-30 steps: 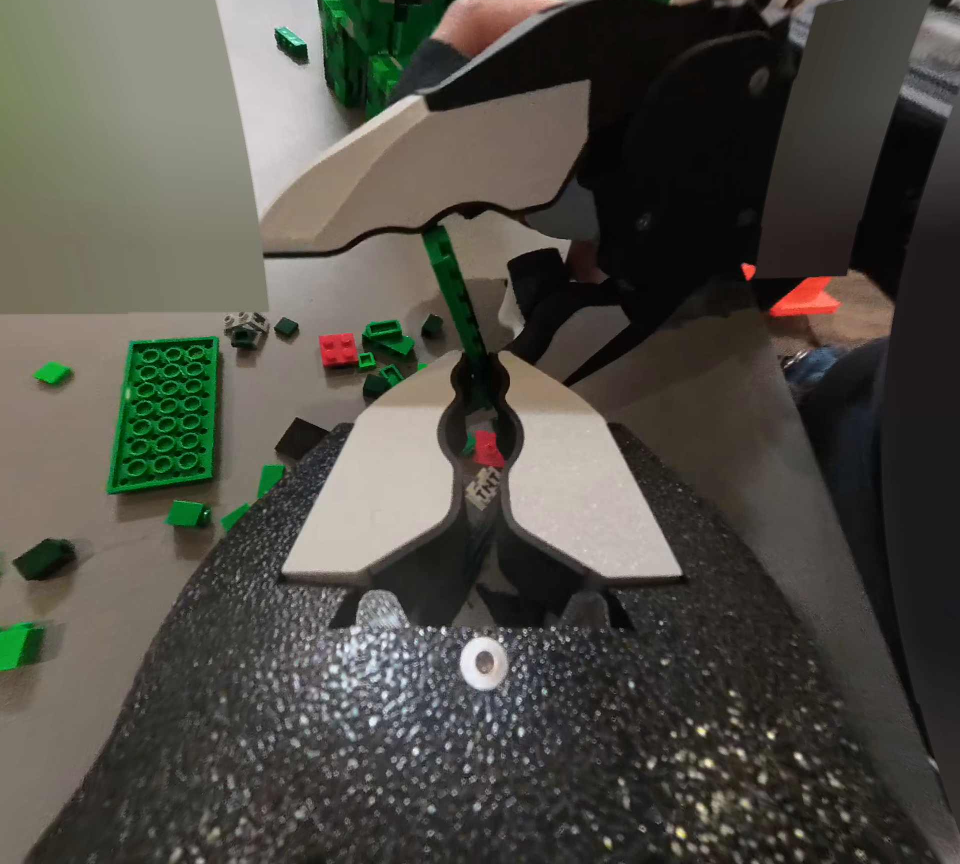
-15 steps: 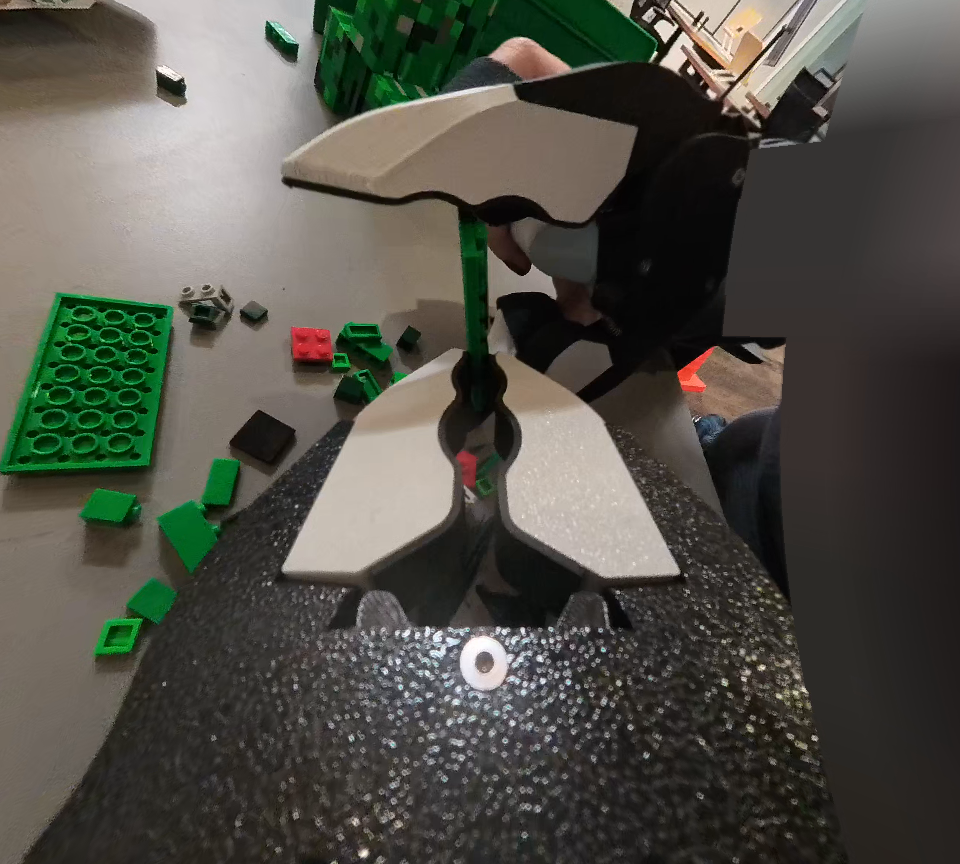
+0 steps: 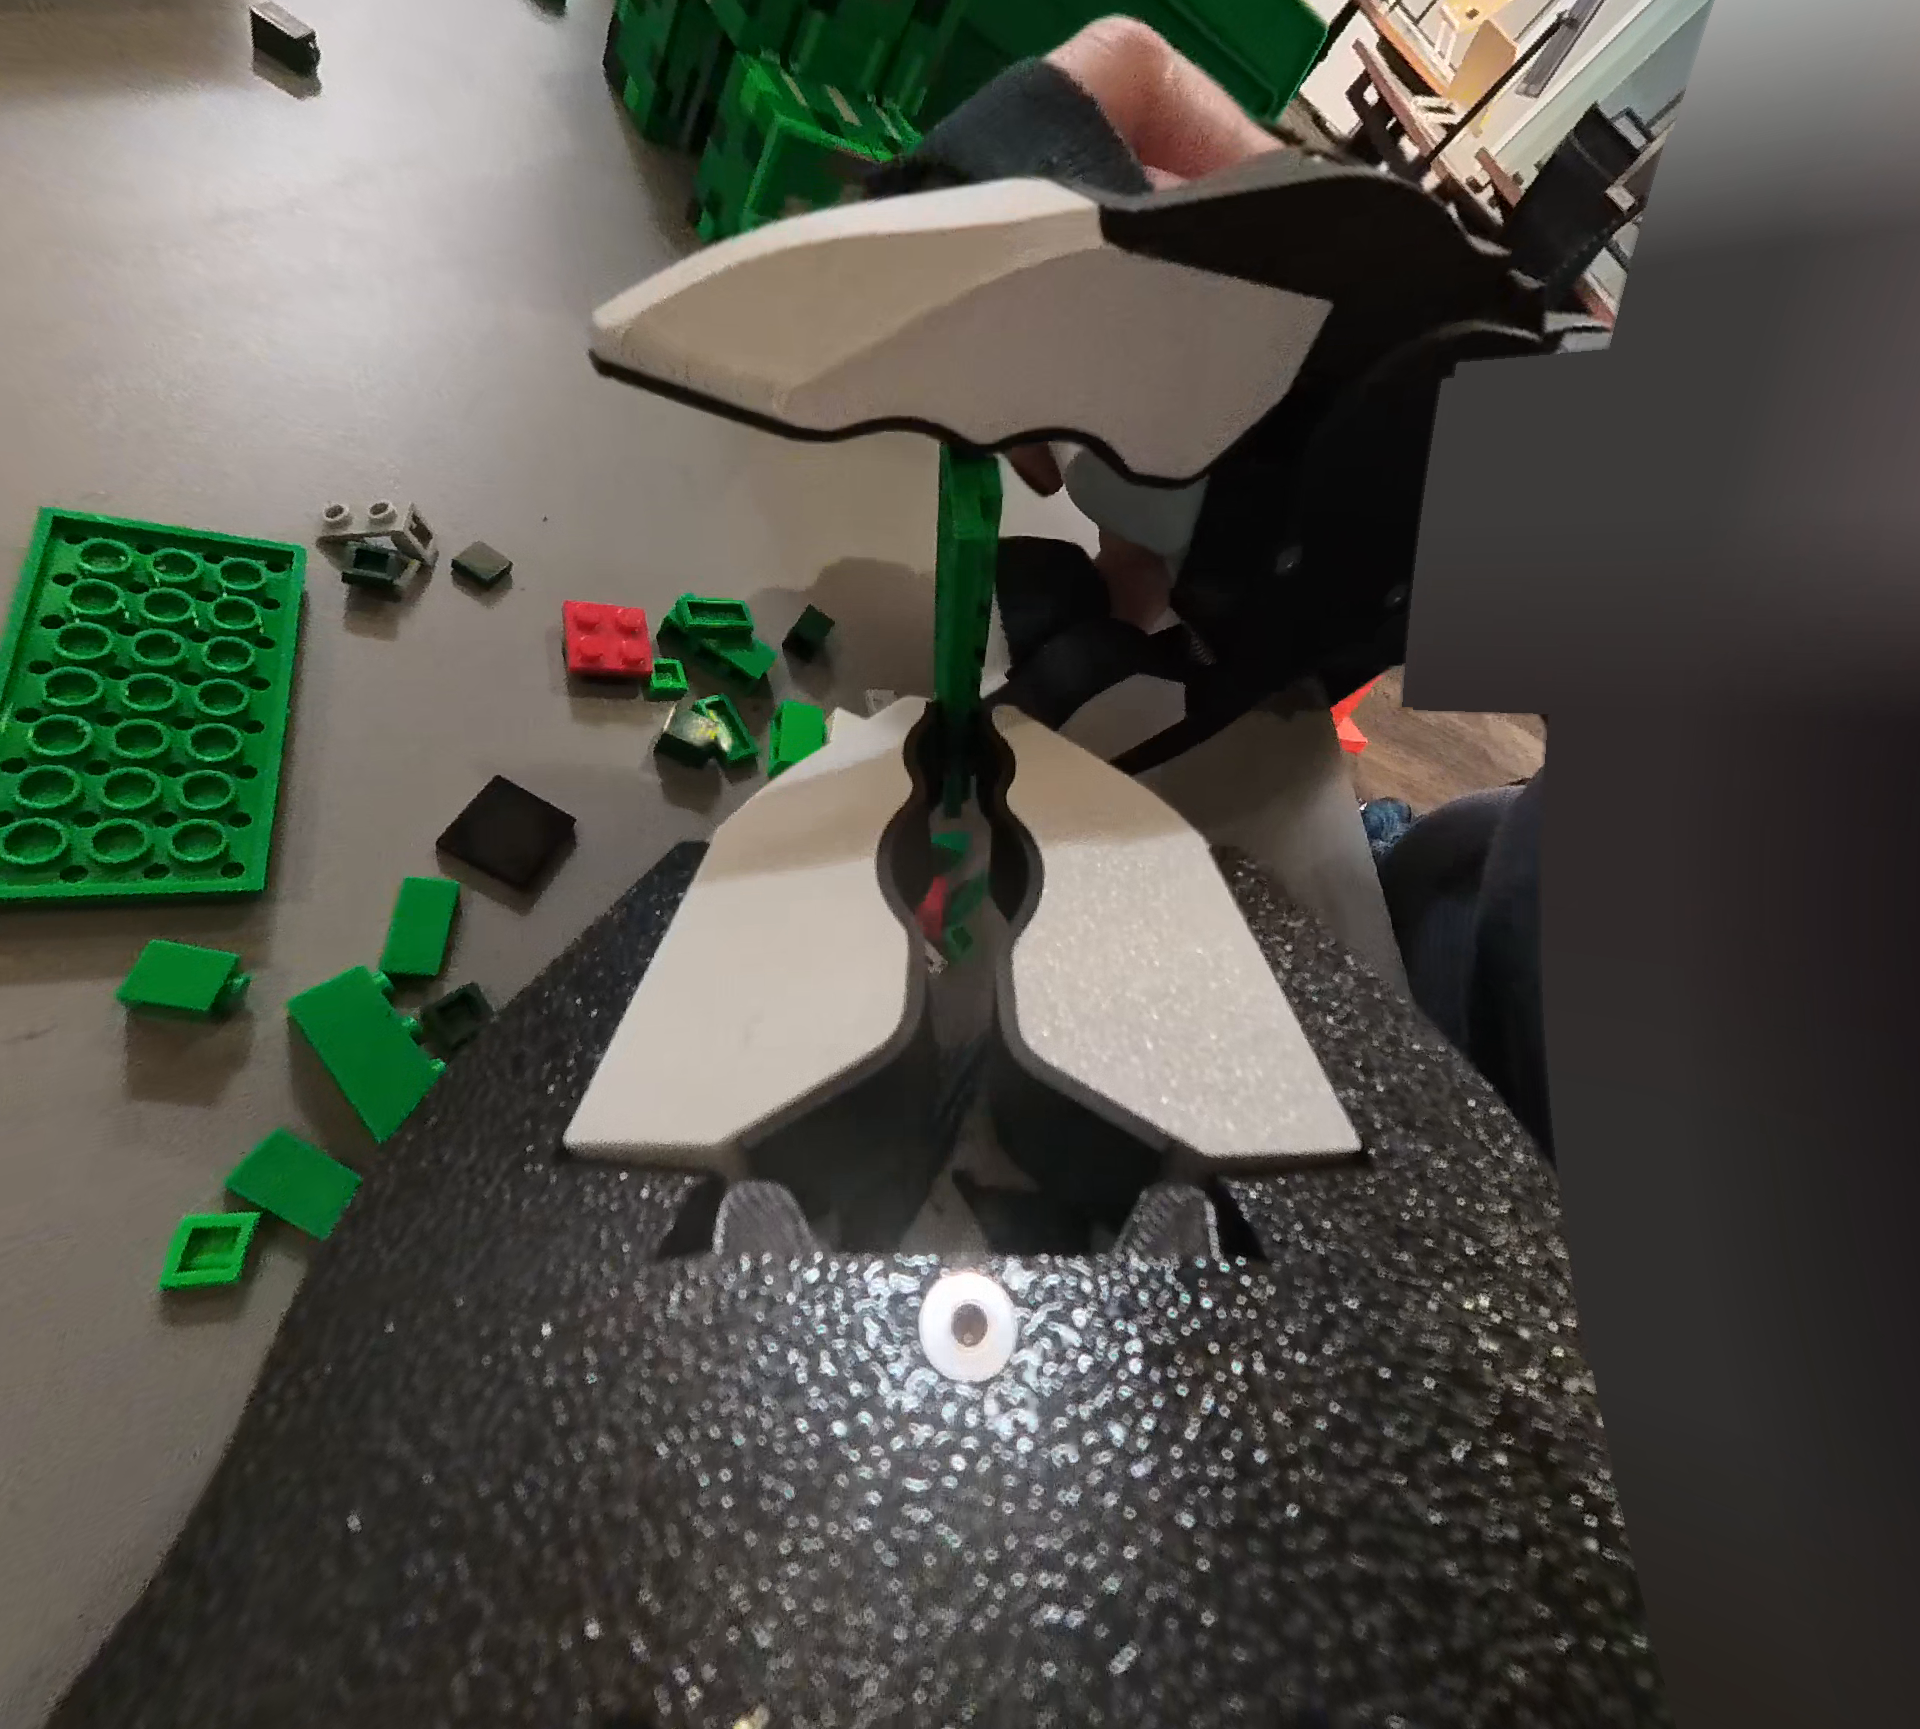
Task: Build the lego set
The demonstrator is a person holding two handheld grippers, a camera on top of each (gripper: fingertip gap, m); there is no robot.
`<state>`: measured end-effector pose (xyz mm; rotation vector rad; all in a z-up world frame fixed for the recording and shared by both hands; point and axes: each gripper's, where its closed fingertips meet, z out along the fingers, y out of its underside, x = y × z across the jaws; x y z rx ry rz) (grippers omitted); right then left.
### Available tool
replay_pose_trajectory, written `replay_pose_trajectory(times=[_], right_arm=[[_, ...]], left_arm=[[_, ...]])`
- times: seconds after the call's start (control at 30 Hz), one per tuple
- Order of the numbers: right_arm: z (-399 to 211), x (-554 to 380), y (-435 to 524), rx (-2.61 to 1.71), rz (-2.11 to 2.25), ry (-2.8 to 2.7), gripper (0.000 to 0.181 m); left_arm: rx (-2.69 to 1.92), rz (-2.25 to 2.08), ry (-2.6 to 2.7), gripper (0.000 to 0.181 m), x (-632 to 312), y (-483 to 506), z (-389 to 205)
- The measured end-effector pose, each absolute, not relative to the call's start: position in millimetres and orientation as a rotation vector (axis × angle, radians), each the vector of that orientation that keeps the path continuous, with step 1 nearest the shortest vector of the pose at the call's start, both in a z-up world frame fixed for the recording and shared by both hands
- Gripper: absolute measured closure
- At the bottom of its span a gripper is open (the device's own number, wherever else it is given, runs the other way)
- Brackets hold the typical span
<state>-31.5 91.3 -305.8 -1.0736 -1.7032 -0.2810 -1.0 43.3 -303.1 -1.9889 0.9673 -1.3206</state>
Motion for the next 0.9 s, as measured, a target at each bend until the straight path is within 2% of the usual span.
replay_pose_trajectory(times=[0.47,0.57,0.63,0.9], right_arm=[[-318.0,-24.7,84.8,-1.119,-0.212,-1.824,0.09],[-313.8,-23.5,81.9,-1.117,-0.158,-1.809,0.104],[-306.1,-23.7,80.8,-1.097,-0.134,-1.775,0.11],[-306.0,-28.9,92.9,-1.104,-0.097,-1.659,0.107]], left_arm=[[-1.936,-0.956,1.188,0.174,6.4,38.5,-309.6],[-1.923,-0.705,1.259,0.176,-3.1,49.9,-319.0],[-1.923,-0.74,1.229,0.176,-2.6,48.7,-311.6],[-1.943,-0.862,1.085,0.176,-9.4,62.0,-313.5]])
